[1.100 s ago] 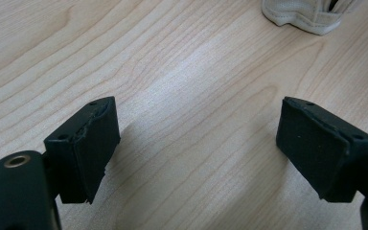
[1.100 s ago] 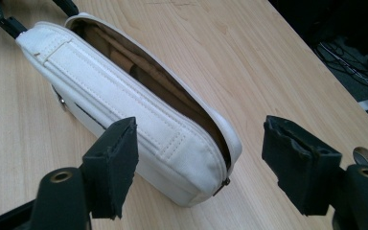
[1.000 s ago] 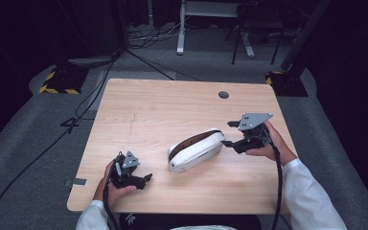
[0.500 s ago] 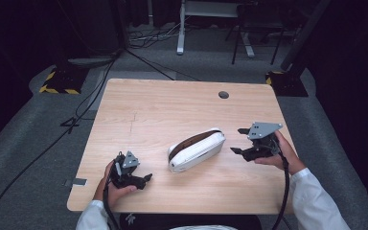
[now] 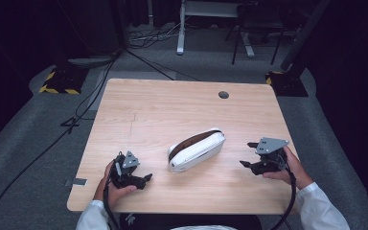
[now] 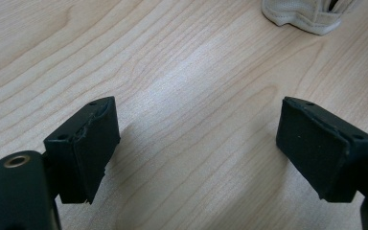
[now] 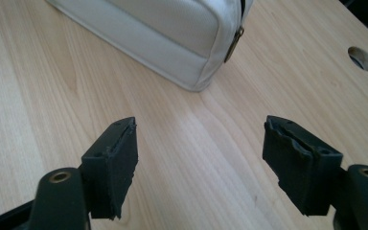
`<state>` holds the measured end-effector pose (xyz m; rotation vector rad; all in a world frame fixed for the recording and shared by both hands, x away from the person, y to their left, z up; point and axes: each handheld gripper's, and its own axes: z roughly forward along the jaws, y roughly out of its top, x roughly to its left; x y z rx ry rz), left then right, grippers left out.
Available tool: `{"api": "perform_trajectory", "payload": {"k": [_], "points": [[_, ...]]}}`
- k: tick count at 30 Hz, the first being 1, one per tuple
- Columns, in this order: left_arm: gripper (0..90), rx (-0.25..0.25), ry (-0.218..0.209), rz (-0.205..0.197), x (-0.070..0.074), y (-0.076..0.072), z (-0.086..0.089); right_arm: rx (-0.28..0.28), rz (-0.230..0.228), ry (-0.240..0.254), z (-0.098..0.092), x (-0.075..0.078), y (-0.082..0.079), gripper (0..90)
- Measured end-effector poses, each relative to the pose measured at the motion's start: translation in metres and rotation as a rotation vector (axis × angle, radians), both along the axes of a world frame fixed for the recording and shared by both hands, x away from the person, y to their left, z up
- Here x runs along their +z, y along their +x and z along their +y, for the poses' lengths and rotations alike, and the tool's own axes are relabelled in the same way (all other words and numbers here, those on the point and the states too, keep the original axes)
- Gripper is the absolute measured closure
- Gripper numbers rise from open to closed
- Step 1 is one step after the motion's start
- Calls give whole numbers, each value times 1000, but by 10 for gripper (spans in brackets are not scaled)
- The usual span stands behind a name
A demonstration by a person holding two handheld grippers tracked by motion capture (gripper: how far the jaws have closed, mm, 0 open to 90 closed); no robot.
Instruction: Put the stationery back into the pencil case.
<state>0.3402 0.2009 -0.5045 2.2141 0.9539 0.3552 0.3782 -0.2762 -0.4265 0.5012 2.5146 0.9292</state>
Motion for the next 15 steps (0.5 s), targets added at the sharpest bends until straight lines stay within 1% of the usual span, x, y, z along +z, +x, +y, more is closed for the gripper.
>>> {"api": "perform_trajectory", "payload": {"k": [3,5,11,13,15], "points": [[154,0,0,0,0,0,0,-22,11,10,-7,-7,-5,290],[154,0,0,0,0,0,0,-32,13,6,-13,-11,-8,288],[154,0,0,0,0,0,0,-62,44,37,-28,-28,-16,288],[154,0,0,0,0,0,0,-75,44,36,-34,-33,-19,287],[154,0,0,0,0,0,0,-84,57,45,-39,-36,-20,286]]}}
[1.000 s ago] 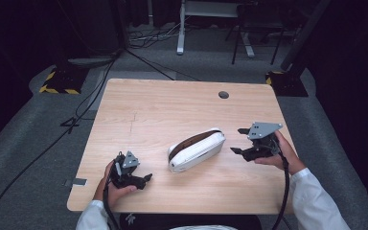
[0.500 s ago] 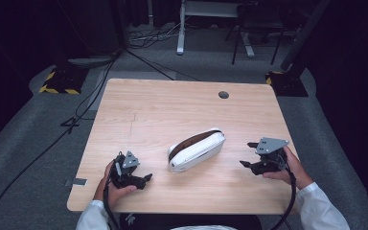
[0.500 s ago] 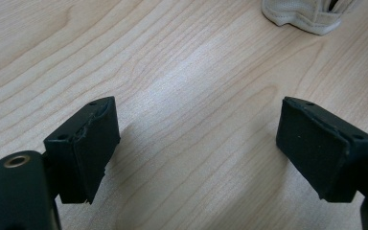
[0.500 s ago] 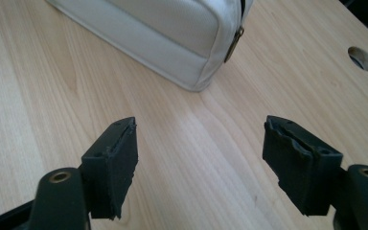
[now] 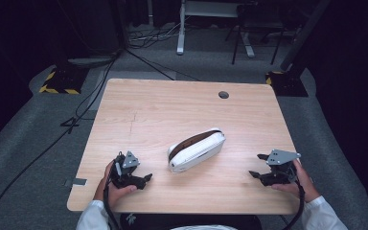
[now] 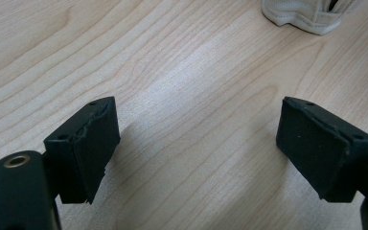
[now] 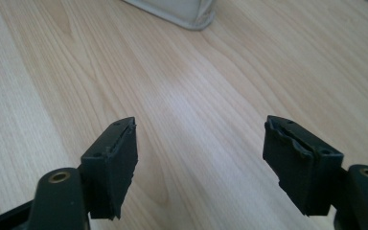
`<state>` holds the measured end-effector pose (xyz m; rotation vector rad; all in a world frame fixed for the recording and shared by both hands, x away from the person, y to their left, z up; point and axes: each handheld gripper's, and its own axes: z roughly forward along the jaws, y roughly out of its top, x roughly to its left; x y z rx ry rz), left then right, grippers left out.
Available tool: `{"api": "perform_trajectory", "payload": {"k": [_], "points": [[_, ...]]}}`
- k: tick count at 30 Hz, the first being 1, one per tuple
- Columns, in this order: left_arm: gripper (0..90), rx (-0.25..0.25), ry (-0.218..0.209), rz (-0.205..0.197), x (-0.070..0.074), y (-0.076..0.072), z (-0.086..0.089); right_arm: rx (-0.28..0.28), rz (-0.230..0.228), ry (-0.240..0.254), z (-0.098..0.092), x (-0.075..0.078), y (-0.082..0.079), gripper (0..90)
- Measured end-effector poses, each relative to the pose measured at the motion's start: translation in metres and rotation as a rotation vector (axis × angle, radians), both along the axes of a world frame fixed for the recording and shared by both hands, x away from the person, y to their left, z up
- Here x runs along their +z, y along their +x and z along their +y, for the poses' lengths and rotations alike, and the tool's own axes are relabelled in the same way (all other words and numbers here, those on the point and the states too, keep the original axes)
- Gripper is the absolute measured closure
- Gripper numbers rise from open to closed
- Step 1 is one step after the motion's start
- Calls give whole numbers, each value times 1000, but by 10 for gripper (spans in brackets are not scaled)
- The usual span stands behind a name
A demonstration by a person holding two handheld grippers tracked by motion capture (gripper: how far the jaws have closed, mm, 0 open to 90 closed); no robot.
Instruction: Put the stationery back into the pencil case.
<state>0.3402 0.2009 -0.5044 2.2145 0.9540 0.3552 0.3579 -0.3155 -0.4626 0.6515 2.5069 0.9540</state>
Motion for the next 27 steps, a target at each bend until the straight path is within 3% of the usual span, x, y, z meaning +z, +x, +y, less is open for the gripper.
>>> {"api": "perform_trajectory", "payload": {"k": [4,9,15,23,27], "points": [[154,0,0,0,0,0,0,-27,5,2,-13,-8,-6,287],[154,0,0,0,0,0,0,-50,28,48,-32,-16,-11,285],[154,0,0,0,0,0,0,-99,47,65,-50,-25,-17,285],[154,0,-1,0,0,0,0,-154,77,80,-67,-35,-22,264],[154,0,1,-1,0,0,0,-192,94,139,-74,-40,-23,235]]}}
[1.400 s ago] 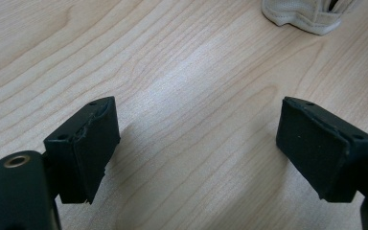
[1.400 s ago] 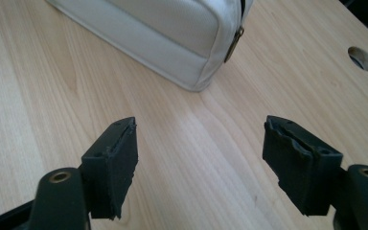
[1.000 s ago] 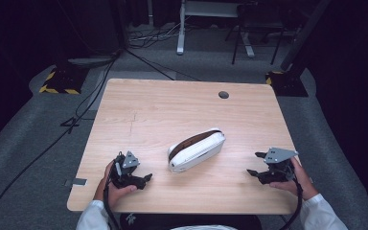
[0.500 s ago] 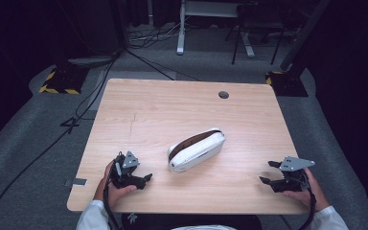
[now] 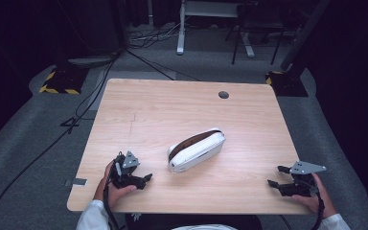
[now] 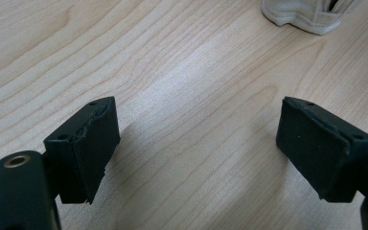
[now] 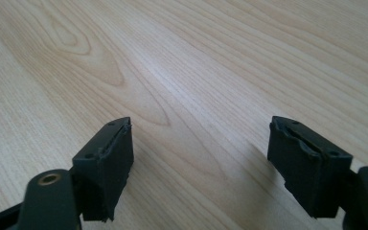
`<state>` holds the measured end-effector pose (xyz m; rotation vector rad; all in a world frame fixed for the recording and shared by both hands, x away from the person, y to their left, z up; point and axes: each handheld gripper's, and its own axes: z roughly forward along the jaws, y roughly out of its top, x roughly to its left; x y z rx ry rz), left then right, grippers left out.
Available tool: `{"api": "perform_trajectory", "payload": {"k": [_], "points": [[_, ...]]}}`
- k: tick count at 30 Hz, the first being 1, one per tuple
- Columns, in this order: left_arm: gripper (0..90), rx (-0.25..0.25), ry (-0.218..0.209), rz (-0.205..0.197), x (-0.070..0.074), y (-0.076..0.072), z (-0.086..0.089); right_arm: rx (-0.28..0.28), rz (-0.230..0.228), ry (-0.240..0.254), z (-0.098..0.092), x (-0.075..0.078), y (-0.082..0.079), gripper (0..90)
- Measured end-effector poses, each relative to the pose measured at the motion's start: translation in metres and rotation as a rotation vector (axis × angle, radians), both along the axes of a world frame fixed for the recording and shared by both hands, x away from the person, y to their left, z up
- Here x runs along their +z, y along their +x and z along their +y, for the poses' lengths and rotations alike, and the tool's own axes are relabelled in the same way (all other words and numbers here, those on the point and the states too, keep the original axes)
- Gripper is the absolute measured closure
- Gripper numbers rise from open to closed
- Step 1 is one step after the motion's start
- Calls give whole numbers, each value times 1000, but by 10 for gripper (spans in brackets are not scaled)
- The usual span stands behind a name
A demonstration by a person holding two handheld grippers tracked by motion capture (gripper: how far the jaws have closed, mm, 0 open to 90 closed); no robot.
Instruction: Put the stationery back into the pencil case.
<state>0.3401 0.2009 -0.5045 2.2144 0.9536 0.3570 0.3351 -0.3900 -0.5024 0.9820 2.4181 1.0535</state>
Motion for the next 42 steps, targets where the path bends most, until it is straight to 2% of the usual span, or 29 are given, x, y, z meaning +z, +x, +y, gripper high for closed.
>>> {"api": "perform_trajectory", "payload": {"k": [1,2,5,37,42], "points": [[154,0,0,0,0,0,0,0,0,0,0,0,0,235],[154,-1,1,-1,0,0,0,-10,9,20,-3,-2,0,230],[154,-1,0,1,0,0,0,-36,7,19,-5,-2,1,226],[154,0,0,1,0,0,0,-38,7,19,-5,-2,1,221],[152,13,-5,1,0,1,-1,-49,7,13,-4,-2,1,194]]}}
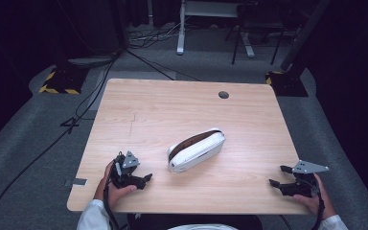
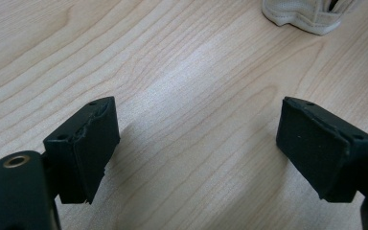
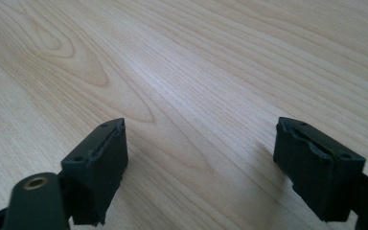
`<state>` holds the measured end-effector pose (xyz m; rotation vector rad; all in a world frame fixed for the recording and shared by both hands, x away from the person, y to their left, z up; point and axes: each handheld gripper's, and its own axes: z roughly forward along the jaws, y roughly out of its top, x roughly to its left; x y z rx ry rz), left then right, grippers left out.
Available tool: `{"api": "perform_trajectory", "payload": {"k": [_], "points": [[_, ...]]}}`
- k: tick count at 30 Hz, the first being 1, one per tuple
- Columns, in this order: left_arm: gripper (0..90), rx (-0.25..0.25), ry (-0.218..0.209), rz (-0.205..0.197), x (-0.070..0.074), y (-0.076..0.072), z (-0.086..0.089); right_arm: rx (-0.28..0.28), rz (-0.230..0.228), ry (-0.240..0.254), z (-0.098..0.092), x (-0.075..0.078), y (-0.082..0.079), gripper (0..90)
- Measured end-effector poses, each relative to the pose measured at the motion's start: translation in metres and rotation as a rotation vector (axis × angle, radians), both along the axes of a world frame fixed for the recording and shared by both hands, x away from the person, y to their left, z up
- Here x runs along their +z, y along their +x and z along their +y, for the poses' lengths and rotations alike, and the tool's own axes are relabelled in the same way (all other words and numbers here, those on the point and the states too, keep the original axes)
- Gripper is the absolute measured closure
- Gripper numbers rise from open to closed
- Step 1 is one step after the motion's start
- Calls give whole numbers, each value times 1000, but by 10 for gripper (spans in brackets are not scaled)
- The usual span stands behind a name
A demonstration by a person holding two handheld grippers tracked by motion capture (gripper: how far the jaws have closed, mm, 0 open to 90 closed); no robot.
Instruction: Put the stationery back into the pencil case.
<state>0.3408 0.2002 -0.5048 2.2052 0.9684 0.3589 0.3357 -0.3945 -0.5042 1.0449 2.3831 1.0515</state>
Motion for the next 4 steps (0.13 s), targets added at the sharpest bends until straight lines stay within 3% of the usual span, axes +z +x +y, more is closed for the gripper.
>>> {"api": "perform_trajectory", "payload": {"k": [4], "points": [[150,-4,6,-3,0,1,0,-4,4,1,0,0,0,186]]}}
